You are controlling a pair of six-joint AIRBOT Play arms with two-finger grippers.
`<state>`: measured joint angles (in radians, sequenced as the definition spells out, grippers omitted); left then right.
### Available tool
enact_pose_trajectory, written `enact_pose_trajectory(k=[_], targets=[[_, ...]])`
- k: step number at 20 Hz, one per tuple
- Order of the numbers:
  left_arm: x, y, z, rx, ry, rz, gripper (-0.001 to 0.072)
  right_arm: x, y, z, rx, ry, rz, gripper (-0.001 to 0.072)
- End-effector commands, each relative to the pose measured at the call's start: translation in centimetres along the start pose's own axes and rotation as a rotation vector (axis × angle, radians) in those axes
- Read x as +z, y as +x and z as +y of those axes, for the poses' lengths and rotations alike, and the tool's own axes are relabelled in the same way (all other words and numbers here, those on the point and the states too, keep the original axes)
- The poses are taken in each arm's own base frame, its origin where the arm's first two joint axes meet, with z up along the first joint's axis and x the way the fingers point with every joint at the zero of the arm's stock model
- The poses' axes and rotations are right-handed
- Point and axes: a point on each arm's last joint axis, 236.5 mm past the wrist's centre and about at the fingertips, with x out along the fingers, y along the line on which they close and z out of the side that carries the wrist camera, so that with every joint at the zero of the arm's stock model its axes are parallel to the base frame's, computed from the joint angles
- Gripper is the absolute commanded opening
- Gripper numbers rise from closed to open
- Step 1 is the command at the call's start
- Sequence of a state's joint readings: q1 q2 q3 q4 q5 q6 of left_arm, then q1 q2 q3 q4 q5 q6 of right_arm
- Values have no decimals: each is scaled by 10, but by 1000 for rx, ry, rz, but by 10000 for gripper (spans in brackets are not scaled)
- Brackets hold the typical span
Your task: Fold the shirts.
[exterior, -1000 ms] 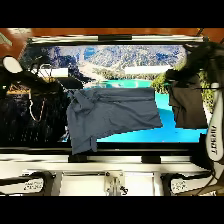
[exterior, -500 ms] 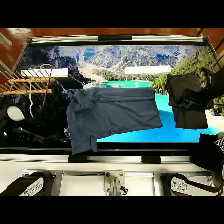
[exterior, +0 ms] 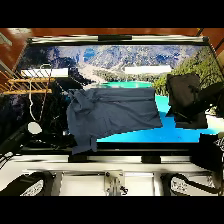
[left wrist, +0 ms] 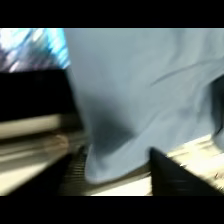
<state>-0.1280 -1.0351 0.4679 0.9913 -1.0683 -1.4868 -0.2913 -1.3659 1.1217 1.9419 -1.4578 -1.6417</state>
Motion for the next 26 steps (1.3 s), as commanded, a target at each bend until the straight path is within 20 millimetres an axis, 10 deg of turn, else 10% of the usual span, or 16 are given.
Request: enact_pose_trajectory(k=[1,14,16,18,22,26], targets=[[6,11,-7,-22,-21,-17,66,-3,32,-5,28,35,26,661],[30,-52,-21,75,227,-117,30,6,103,6,24,9,107,623],[38,-66,-24,102,262,-136,30,11,104,11,18,15,83,190],[53,-92,-23,172,320,-182,30,13,92,20,35,-3,87,68],[102,-209,-52,340,460,-434,30,38,-10,72,83,-235,-138,67],[100,-424,-168,280,617,-1020,30,31,-225,173,157,-513,-739,67]])
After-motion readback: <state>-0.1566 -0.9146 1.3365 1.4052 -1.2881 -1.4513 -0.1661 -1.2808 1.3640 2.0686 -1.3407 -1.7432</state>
